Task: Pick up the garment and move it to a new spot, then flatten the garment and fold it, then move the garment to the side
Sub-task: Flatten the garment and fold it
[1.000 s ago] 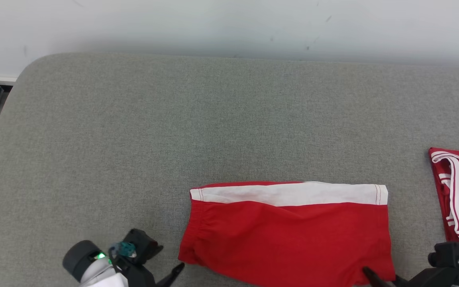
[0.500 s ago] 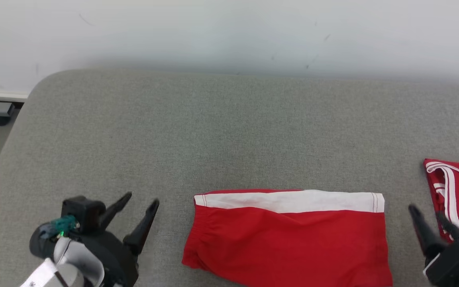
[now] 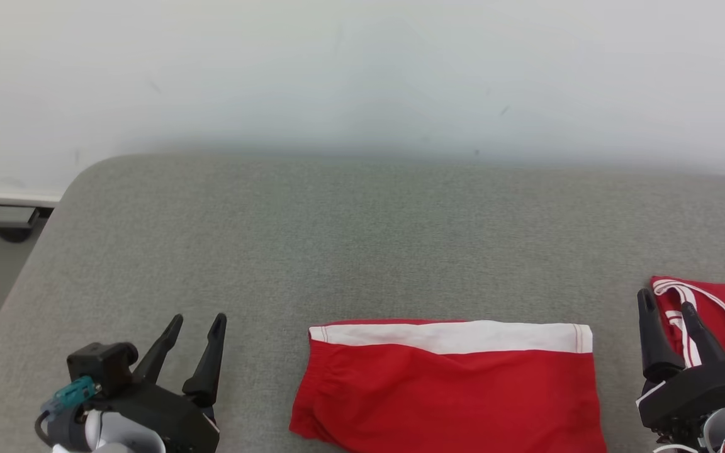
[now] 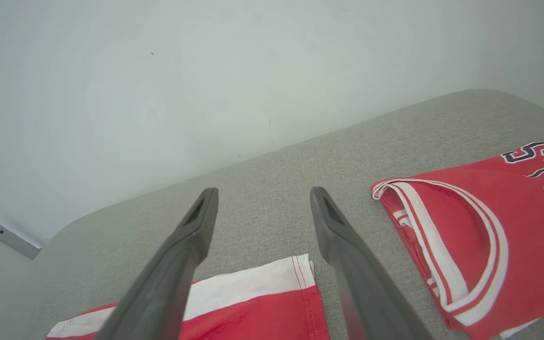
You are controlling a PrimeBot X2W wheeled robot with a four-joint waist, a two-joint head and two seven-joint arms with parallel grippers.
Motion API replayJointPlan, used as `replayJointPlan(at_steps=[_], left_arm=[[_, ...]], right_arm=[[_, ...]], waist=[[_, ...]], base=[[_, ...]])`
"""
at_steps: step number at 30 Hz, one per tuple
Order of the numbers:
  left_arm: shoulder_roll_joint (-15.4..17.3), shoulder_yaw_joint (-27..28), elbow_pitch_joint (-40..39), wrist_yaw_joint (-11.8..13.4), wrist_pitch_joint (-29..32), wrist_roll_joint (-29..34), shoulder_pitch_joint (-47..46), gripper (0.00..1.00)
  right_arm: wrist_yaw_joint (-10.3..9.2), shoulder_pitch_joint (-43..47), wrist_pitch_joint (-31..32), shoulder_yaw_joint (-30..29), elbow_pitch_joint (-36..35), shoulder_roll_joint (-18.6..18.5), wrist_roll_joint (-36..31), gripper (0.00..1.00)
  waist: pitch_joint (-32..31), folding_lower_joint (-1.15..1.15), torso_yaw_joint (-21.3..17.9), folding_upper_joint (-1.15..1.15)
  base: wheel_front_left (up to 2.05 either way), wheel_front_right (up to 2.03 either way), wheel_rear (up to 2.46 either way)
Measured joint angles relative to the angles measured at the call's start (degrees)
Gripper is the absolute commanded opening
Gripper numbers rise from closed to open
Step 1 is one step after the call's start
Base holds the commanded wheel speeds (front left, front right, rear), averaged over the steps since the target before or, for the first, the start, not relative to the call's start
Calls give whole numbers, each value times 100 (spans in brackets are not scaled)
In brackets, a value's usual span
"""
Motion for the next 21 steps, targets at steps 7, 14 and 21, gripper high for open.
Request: replayJointPlan(at_steps=[7,14,21], left_arm=[[-244,525,157,0,-49,241,193,100],[-358,884,428,0,-47,650,371,100],[-430,1340,543,0,3,910,541,100]], right_arm=[[27,-3,-452,127,144,-2,-85,100],[148,-153,-697,365,516,-5,-141,100],[237,-350,-943,402,778,1,-140,100]], waist=[[-123,0,-214,0],[-140,0,-332,0],[-118,1,-356,0]], base=[[0,0,0],[0,0,0],[0,0,0]])
